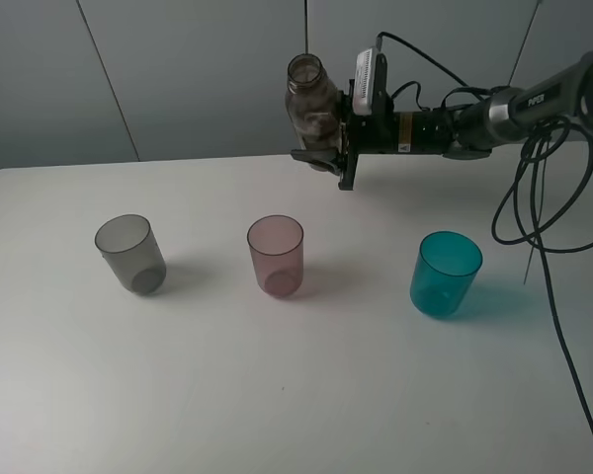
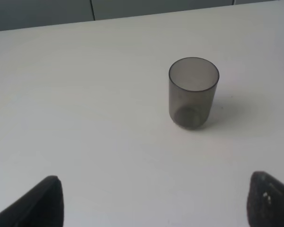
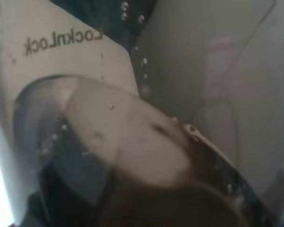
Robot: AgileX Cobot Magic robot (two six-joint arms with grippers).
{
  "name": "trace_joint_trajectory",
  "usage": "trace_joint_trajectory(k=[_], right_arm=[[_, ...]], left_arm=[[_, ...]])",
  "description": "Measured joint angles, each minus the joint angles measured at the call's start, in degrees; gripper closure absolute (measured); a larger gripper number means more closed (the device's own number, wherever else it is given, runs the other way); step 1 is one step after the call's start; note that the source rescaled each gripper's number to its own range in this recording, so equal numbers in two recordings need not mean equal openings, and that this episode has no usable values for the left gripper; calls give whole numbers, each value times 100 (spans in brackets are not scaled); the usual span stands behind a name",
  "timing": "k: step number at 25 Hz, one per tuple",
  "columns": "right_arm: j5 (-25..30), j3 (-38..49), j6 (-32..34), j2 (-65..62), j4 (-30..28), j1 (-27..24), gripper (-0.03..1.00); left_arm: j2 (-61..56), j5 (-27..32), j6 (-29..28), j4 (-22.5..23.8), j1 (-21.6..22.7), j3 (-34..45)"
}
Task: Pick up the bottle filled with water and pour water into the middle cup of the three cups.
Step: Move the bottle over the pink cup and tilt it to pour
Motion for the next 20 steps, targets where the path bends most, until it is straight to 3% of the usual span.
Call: trace_joint_trajectory(k=[20], right_arm=[[-23, 0, -1875, 13, -10, 306, 91]], left_arm=[[0, 0, 0, 0, 0, 0]])
